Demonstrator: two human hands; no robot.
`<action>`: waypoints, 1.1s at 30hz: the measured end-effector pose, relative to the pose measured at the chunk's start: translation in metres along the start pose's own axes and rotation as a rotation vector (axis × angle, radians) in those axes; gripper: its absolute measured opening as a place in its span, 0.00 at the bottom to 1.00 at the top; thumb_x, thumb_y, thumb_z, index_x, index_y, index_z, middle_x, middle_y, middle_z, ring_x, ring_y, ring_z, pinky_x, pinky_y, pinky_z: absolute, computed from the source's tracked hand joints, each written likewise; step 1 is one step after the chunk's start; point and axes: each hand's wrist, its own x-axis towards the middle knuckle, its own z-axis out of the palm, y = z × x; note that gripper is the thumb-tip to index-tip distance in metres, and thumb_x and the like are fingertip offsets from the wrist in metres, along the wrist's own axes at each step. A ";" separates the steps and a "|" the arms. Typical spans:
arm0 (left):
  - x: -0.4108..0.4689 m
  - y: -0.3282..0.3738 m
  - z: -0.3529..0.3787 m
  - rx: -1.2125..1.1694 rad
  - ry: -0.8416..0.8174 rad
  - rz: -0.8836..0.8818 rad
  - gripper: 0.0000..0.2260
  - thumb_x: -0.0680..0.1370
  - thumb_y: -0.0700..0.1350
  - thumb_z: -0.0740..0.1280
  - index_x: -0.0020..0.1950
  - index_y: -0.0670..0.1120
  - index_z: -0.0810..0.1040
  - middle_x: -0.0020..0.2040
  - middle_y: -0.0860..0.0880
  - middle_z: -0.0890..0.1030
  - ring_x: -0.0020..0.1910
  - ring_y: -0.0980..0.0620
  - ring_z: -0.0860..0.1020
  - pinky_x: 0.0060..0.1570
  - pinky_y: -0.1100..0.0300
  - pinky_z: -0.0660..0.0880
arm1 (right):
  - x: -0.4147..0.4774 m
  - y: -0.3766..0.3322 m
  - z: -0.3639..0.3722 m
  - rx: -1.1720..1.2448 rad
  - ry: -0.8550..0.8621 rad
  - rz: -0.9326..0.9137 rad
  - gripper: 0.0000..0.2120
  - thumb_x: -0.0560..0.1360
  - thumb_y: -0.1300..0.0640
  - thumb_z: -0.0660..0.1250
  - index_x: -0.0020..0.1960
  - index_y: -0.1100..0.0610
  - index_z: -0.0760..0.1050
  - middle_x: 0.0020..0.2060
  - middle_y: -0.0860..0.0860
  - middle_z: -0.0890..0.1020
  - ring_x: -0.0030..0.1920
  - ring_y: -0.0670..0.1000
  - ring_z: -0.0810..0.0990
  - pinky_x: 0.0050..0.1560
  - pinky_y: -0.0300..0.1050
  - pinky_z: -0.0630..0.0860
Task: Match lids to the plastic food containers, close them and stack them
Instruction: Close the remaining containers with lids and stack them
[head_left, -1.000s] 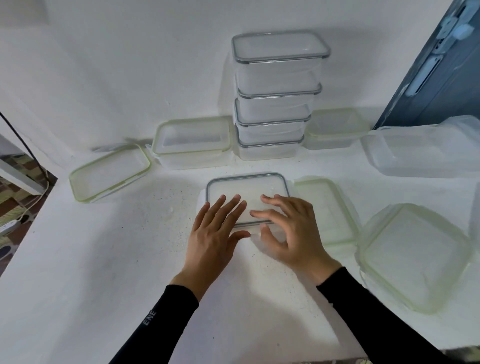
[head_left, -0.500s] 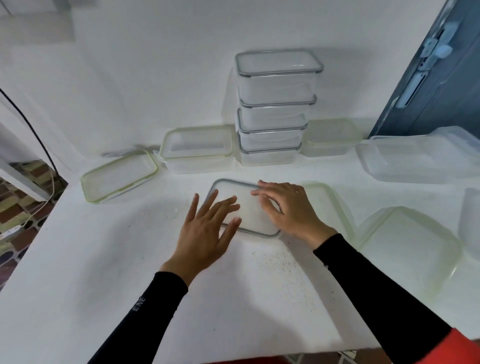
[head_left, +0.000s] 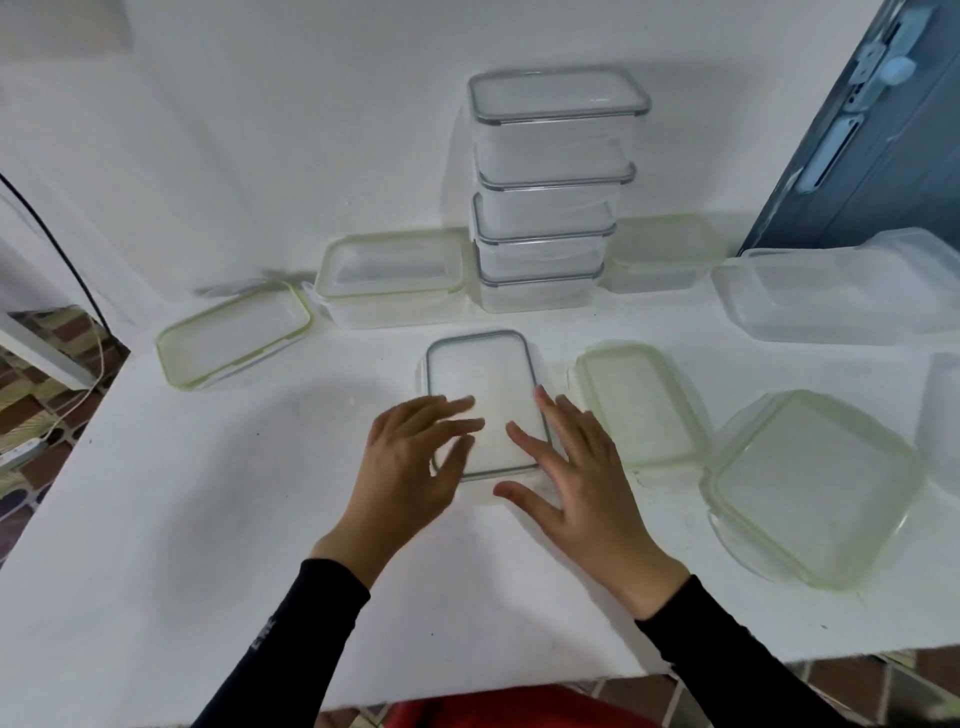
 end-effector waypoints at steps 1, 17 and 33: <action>-0.007 0.004 0.001 0.004 -0.017 0.003 0.14 0.77 0.54 0.65 0.60 0.52 0.82 0.64 0.56 0.78 0.65 0.53 0.75 0.62 0.50 0.73 | 0.000 0.000 0.003 -0.007 -0.002 -0.044 0.30 0.79 0.34 0.53 0.73 0.52 0.69 0.77 0.51 0.62 0.78 0.51 0.58 0.76 0.53 0.57; -0.034 0.009 0.020 0.156 -0.225 0.022 0.29 0.81 0.57 0.56 0.78 0.44 0.58 0.79 0.48 0.59 0.79 0.46 0.52 0.72 0.42 0.64 | -0.005 0.011 0.017 0.026 0.051 -0.134 0.22 0.82 0.46 0.59 0.75 0.48 0.66 0.77 0.49 0.63 0.78 0.51 0.56 0.73 0.61 0.61; -0.009 0.023 0.019 0.383 -0.279 0.011 0.33 0.74 0.50 0.70 0.75 0.38 0.64 0.75 0.40 0.66 0.74 0.39 0.63 0.69 0.43 0.66 | 0.014 -0.021 0.015 -0.416 -0.025 -0.068 0.34 0.70 0.56 0.76 0.73 0.60 0.68 0.71 0.63 0.70 0.72 0.64 0.67 0.73 0.64 0.59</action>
